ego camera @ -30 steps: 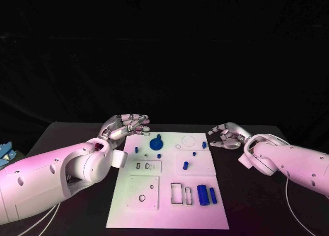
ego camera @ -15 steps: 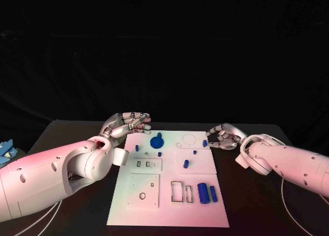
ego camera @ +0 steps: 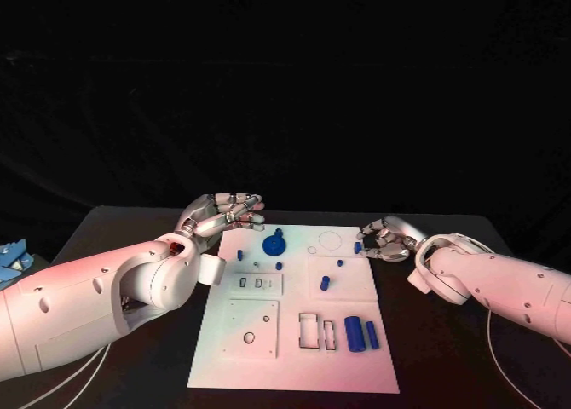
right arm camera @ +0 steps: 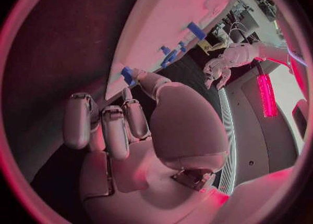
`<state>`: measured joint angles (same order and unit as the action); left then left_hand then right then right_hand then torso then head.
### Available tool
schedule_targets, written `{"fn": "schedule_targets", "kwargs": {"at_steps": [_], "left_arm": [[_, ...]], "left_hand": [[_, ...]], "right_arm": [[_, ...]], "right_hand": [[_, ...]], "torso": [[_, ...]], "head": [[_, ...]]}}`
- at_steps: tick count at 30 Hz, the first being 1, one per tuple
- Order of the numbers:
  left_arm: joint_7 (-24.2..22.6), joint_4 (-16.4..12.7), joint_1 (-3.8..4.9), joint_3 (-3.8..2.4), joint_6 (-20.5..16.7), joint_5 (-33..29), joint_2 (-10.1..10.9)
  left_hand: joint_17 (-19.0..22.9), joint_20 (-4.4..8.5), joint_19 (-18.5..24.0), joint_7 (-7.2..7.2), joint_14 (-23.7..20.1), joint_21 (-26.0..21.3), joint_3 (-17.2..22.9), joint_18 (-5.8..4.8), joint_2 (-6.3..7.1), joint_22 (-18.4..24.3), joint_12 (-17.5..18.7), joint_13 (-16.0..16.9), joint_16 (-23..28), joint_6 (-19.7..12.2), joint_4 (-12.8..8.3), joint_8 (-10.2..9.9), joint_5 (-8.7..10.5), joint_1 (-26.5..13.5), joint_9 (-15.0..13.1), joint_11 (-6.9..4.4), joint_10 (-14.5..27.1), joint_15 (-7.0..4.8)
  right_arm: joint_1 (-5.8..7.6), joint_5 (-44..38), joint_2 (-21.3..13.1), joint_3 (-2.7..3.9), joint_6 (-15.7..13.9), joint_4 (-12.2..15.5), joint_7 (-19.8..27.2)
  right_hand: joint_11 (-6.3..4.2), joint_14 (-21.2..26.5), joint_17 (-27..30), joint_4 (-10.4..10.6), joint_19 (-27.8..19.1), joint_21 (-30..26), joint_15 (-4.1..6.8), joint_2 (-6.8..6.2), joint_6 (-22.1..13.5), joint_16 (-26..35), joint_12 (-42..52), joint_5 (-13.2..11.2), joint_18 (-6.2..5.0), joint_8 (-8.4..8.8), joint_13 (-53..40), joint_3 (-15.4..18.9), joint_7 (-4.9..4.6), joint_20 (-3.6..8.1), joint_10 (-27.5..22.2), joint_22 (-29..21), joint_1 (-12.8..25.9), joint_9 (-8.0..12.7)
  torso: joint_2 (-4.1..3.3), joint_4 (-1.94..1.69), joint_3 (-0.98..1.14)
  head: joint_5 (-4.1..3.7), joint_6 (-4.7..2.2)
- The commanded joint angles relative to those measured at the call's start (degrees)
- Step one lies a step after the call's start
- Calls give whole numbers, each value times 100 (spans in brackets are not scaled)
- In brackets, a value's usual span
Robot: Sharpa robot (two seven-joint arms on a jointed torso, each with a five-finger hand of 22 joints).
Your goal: Assemble the parts on the task board
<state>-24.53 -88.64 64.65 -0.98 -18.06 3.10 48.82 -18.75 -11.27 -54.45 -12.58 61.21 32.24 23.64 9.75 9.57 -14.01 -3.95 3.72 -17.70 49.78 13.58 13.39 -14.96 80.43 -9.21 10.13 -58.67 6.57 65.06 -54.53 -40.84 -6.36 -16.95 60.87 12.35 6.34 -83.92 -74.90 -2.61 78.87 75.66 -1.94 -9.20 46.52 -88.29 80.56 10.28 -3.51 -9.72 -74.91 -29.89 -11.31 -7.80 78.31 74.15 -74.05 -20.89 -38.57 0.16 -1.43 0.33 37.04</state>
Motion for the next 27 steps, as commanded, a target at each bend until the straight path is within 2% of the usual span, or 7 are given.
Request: {"fn": "schedule_targets", "kwargs": {"at_steps": [1, 7, 20, 27], "left_arm": [[-13, -2, 3, -4, 105, 7, -16], [-9, 1, 3, -4, 108, 10, -20], [-6, -15, 4, -4, 103, 13, -6], [-5, -15, 4, -4, 103, 13, -6]], "left_hand": [[-6, -17, 38, -121, -33, 35, 6, 44, -24, -8, 27, 2, 35, -42, -26, -37, 24, -13, 9, 9, 34, -3], [-6, -17, 38, -121, -33, 35, 6, 44, -24, -8, 27, 2, 35, -42, -26, -37, 24, -13, 9, 9, 34, -3], [-6, -17, 38, -121, -33, 35, 6, 44, -24, -8, 27, 2, 35, -42, -26, -37, 24, -13, 9, 9, 34, -3], [-6, -17, 38, -121, -33, 35, 6, 44, -24, -8, 27, 2, 35, -42, -26, -37, 24, -13, 9, 9, 34, -3]], "right_arm": [[-5, -73, 26, -2, 58, -16, -65], [-6, -71, 61, -2, 62, -35, -88], [-5, -150, 108, -7, 89, -54, -147], [-6, -186, 133, -11, 62, -85, -158]], "right_hand": [[-4, -438, -761, 12, 16, 1, 0, -10, 62, 11, 39, -42, -78, -32, -306, 3, 2, -9, 60, 6, 74, -9], [-15, -441, -771, 26, 23, 6, 9, 14, 118, 9, 53, -68, -76, -57, -321, 0, 15, -2, 77, 17, 102, -17], [-31, -445, -786, 33, 42, 27, 22, 34, 191, 6, 78, -124, -69, -89, -349, -4, 33, 9, 109, 45, 124, -27], [-86, -455, -826, 32, 84, 70, 66, 87, 398, -4, 129, -156, -56, -207, -410, -30, 97, 45, 176, 103, 141, -67]], "torso": [[0, -2, -2], [0, -1, -6], [-1, -1, 0], [-1, 5, 3]], "head": [[11, 11], [3, 22], [9, 37], [11, 45]]}}
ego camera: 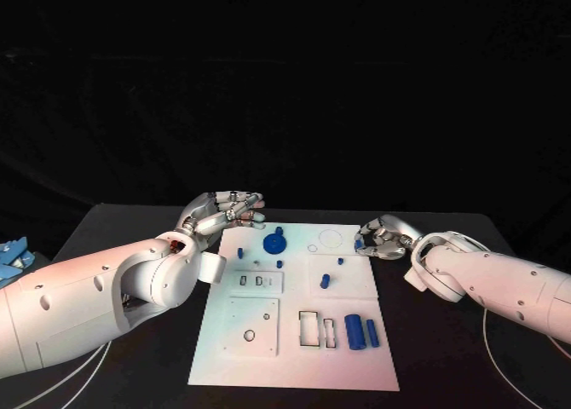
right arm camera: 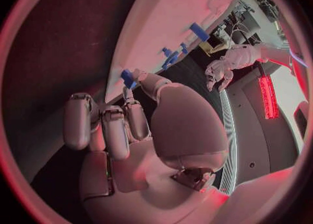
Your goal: Assemble the parts on the task board
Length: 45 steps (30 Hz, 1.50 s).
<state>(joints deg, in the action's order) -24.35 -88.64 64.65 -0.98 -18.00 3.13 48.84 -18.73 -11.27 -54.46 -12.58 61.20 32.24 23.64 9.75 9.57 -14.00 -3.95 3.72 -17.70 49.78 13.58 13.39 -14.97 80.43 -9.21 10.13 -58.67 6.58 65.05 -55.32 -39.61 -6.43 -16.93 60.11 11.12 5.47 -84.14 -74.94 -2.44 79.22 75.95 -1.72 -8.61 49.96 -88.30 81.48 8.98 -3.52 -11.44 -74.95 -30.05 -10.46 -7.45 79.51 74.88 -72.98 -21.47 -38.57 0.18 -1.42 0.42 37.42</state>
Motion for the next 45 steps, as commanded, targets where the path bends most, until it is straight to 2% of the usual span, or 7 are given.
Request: {"fn": "schedule_targets", "kwargs": {"at_steps": [1, 10, 16, 21, 29, 35, 45], "left_arm": [[-23, -14, 4, -4, 97, 11, -8], [-21, -12, 4, -4, 99, 11, -10], [-18, -12, 4, -4, 98, 11, -8], [-18, -13, 4, -4, 98, 11, -5], [-18, -17, 4, -4, 95, 11, 4], [-17, -19, 4, -4, 92, 11, 16], [-18, 12, 4, -4, 92, 11, 13]], "left_hand": [[-7, -16, 38, -121, -33, 36, 6, 44, -24, -9, 27, 2, 35, -42, -26, -37, 24, -13, 9, 9, 34, -4], [-7, -16, 38, -121, -33, 36, 6, 44, -24, -9, 27, 2, 35, -42, -26, -37, 24, -13, 9, 9, 34, -4], [-7, -16, 38, -121, -33, 36, 6, 44, -24, -9, 27, 2, 35, -42, -26, -37, 24, -13, 9, 9, 34, -4], [-26, -22, 74, -125, -50, 59, 15, 45, -28, -20, 26, 3, 63, -39, -44, -44, 23, -21, 10, 13, 39, 1], [-26, -22, 74, -125, -50, 59, 15, 45, -28, -20, 26, 3, 63, -39, -44, -44, 23, -21, 10, 13, 39, 1], [-26, -22, 74, -125, -50, 59, 15, 45, -28, -20, 26, 3, 63, -39, -44, -44, 23, -21, 10, 13, 39, 1], [-26, -22, 74, -125, -50, 59, 15, 45, -28, -20, 26, 3, 63, -39, -44, -44, 23, -21, 10, 13, 39, 1]], "right_arm": [[-5, -107, 13, -4, 56, -11, -35], [-10, -110, 31, -6, -4, -22, -46], [-18, -110, 38, -6, -117, -43, -57], [-25, -103, 39, -7, -343, -30, -4], [-27, -98, -16, -6, -690, 86, 68], [9, -168, -170, 1, -851, 505, -41], [132, -669, -306, 14, -1129, 1830, -866]], "right_hand": [[1, -433, -822, 15, 48, 41, 44, 28, 54, -3, 37, -26, -56, -36, -406, -14, 11, 10, 56, 31, 35, -9], [-55, -442, -855, 27, 82, 77, 91, 88, 204, -12, 69, -26, -46, -149, -446, -30, 76, 51, 103, 78, 57, -50], [-105, -443, -856, 49, 95, 86, 134, 198, 315, -11, 74, -32, -42, -262, -455, -68, 132, 90, 119, 98, 58, -96], [-170, -456, -908, 33, 194, 209, 192, 369, 417, -24, 120, -162, -6, -413, -518, -166, 204, 143, 196, 238, 0, -164], [-199, -464, -940, 19, 226, 248, 218, 432, 453, -31, 129, -157, 5, -491, -534, -206, 235, 169, 221, 285, -14, -203], [-203, -468, -958, 27, 233, 255, 223, 444, 451, -35, 115, -141, 8, -507, -518, -210, 238, 175, 210, 294, -1, -212], [-204, -471, -969, 67, 234, 253, 228, 475, 411, -38, 80, -140, 8, -521, -478, -209, 237, 185, 181, 296, 56, -224]], "torso": [[-1, 3, 1], [1, 0, 2], [-2, 3, 3], [-4, 2, 3], [7, 10, 2], [16, 10, 3], [38, 17, 3]], "head": [[3, 7], [3, 18], [7, 21], [5, 27], [13, 35], [14, 38], [54, 52]]}}
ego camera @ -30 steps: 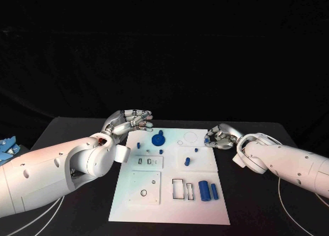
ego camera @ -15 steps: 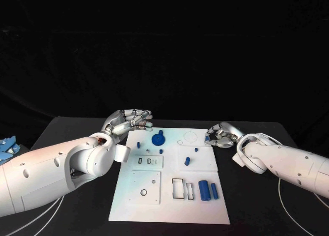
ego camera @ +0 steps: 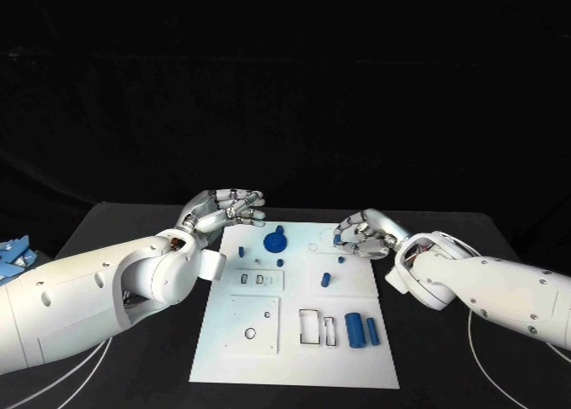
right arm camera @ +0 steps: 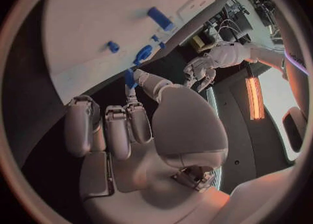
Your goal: Assemble the parts on the task board
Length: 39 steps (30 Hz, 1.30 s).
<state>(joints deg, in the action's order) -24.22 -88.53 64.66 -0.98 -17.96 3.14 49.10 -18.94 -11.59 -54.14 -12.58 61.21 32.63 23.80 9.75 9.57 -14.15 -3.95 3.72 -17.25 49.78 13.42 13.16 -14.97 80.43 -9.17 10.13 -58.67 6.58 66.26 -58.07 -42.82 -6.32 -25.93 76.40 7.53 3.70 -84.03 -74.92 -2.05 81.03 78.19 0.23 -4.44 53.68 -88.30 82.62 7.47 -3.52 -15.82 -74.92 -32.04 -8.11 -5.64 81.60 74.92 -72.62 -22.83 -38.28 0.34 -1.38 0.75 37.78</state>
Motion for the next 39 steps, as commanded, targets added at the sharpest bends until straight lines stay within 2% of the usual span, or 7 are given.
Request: {"fn": "schedule_targets", "kwargs": {"at_steps": [1, 6, 11, 13, 16, 21, 39], "left_arm": [[-31, 7, 4, -4, 89, 10, -17], [-31, 35, 4, -4, 94, 10, -42], [-33, 50, 4, -4, 90, 10, -51], [-33, 53, 4, -4, 88, 10, -52], [-35, 54, 4, -4, 86, 10, -58], [-35, 49, 5, -4, 86, 10, -63], [-34, 48, 5, -5, 87, 10, -78]], "left_hand": [[-6, 10, 43, -125, -50, 19, 0, 45, -28, -6, 26, 3, 18, -39, -29, -20, 23, -21, 6, 13, 39, 1], [-6, 10, 43, -125, -50, 19, 0, 45, -28, -6, 26, 3, 18, -39, -29, -20, 23, -21, 6, 13, 39, 1], [-6, 10, 43, -125, -50, 19, 0, 45, -28, -6, 26, 3, 18, -39, -29, -20, 23, -21, 6, 13, 39, 1], [-6, 10, 43, -125, -50, 19, 0, 45, -28, -6, 26, 3, 18, -39, -29, -20, 23, -21, 6, 13, 39, 1], [-6, 10, 43, -125, -50, 19, 0, 45, -28, -6, 26, 3, 18, -39, -29, -20, 23, -21, 6, 13, 39, 1], [-19, 7, 57, -125, -50, 36, 7, 47, -32, -14, 24, 4, 29, -36, -41, -24, 22, -22, 6, 13, 39, 1], [-19, 7, 57, -125, -50, 36, 7, 47, -32, -14, 24, 4, 29, -36, -41, -24, 22, -22, 6, 13, 39, 1]], "right_arm": [[16, -454, 38, 3, -249, 324, -596], [12, -753, 229, 3, -306, 751, -998], [-39, -1055, 461, -11, -286, 943, -1314], [-61, -1159, 556, -20, -275, 963, -1398], [-92, -1376, 736, -51, -258, 941, -1494], [-147, -1610, 970, -89, -251, 842, -1613], [-269, -1990, 1514, -121, -192, 416, -1921]], "right_hand": [[-28, -482, -970, 34, 49, 23, 34, 59, 33, -38, -39, 7, 6, -86, -475, -8, 2, 6, -33, 286, 31, -90], [-29, -480, -962, 45, 39, 8, 35, 66, 29, -35, -46, -2, 2, -94, -468, -7, 5, 7, -37, 272, 46, -95], [-30, -479, -956, 53, 31, -5, 36, 71, 27, -34, -61, -8, -2, -100, -449, -6, 7, 8, -52, 259, 57, -98], [-32, -477, -944, 63, 27, -11, 37, 72, 24, -31, -68, -14, -4, -107, -442, -1, 8, 10, -56, 254, 72, -102], [-39, -471, -922, 84, 10, -38, 42, 51, 24, -24, -85, -9, -11, -131, -425, 18, 17, 13, -68, 230, 116, -115], [-44, -471, -920, 95, 7, -46, 47, 29, 23, -23, -87, 7, -13, -147, -425, 32, 23, 17, -66, 224, 144, -123], [-51, -469, -912, 118, 3, -56, 53, 9, 22, -20, -85, 15, -15, -169, -429, 50, 31, 22, -57, 217, 184, -133]], "torso": [[14, -1, -2], [5, -22, -10], [10, -18, -21], [6, -14, -15], [3, -3, -14], [-5, -22, -22], [-5, -17, -16]], "head": [[22, 22], [63, 44], [115, 72], [123, 64], [139, 68], [125, 80], [141, 123]]}}
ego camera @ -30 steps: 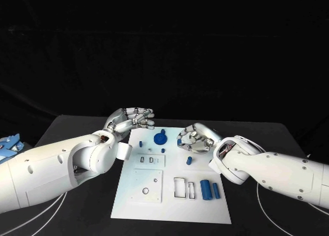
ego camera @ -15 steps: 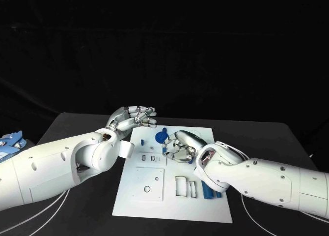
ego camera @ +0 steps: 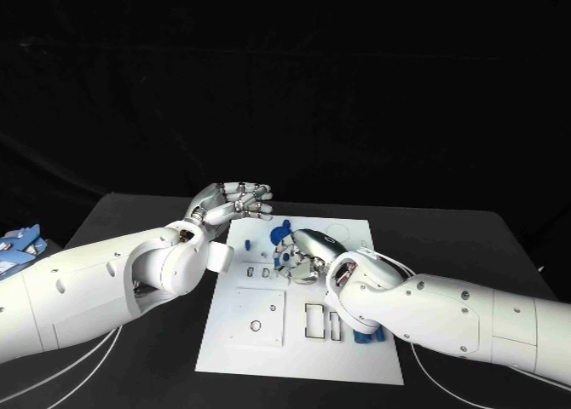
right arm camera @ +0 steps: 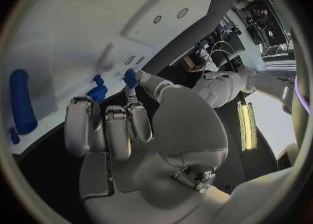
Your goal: Assemble the parts on the task board
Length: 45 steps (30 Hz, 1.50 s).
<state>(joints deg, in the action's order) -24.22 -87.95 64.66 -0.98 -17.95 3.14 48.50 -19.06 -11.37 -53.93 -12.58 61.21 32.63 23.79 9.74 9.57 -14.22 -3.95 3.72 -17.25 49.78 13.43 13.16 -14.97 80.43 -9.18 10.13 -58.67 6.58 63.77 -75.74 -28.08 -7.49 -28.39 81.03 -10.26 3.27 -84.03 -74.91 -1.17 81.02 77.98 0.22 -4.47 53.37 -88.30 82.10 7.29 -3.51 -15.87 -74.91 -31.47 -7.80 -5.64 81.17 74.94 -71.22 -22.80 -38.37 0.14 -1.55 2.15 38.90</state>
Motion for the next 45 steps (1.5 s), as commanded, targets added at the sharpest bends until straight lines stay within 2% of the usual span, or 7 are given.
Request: {"fn": "schedule_targets", "kwargs": {"at_steps": [1, 19, 45], "left_arm": [[-35, -8, 5, -5, 87, 10, -20], [-32, 2, 5, -5, 96, 10, -51], [-25, 14, 5, -5, 102, 10, -54]], "left_hand": [[-6, -14, 37, -125, -50, 36, 7, 48, -32, -6, 24, 4, 29, -36, -41, -24, 22, -22, 7, 13, 39, 1], [-6, -14, 37, -125, -50, 36, 7, 48, -32, -6, 24, 4, 29, -36, -41, -24, 22, -22, 7, 13, 39, 1], [-6, -14, 37, -125, -50, 36, 7, 48, -32, -6, 24, 4, 29, -36, -41, -24, 22, -22, 7, 13, 39, 1]], "right_arm": [[-29, -232, 60, -7, 63, -66, -146], [-142, -274, 297, -34, 149, -326, -134], [-171, -265, 346, -43, 307, -434, -137]], "right_hand": [[-9, -470, -913, 30, 3, -35, 54, 11, 53, -20, -33, 32, -16, -163, -430, -7, 0, 23, -15, 215, 44, -135], [-12, -468, -905, 48, -7, -53, 58, -6, 43, -18, -36, 35, -20, -173, -430, 6, 3, 27, -13, 199, 75, -140], [-8, -464, -885, 72, -21, -79, 58, -47, -14, -11, -55, 28, -26, -168, -411, 24, -6, 31, -32, 179, 121, -137]], "torso": [[-1, 0, 2], [-1, 3, 4], [4, 9, 10]], "head": [[-1, 17], [14, 60], [4, 67]]}}
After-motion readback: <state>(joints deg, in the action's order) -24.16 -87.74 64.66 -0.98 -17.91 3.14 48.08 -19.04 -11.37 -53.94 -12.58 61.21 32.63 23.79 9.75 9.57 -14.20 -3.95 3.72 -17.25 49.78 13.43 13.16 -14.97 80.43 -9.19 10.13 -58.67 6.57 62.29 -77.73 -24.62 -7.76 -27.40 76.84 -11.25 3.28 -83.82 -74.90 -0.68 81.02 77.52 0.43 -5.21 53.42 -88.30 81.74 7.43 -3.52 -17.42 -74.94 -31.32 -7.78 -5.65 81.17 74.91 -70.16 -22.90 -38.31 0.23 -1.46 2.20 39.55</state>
